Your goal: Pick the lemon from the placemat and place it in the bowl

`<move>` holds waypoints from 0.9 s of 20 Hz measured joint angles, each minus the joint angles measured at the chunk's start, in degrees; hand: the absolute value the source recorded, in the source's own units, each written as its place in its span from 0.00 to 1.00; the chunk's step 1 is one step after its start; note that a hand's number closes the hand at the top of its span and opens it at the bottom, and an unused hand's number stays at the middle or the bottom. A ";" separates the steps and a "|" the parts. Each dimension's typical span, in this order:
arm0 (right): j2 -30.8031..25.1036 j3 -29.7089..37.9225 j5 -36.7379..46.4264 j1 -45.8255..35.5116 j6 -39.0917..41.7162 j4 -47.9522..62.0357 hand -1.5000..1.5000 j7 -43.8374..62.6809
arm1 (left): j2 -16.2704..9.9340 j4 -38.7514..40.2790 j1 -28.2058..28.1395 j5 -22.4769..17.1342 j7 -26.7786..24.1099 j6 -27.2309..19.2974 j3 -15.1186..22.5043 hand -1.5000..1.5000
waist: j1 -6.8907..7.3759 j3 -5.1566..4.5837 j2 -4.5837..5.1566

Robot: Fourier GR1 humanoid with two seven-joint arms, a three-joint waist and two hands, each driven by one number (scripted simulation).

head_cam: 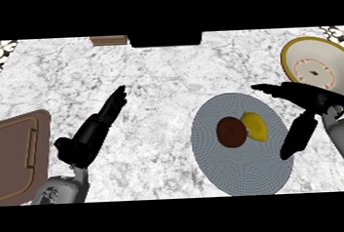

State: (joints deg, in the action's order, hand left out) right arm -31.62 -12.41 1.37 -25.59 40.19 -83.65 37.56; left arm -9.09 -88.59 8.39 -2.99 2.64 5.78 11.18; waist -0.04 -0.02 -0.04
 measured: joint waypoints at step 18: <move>7.36 1.35 23.39 7.69 -9.35 -1.87 0.00 -9.46 | 1.44 -3.73 -2.01 1.39 2.62 3.27 -2.80 0.50 | 0.15 0.02 0.04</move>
State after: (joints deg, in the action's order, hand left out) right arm -24.26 -11.05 24.76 -17.90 30.84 -85.51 28.09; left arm -7.65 -92.32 6.38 -1.59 5.25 9.05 8.38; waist 0.11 0.00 0.00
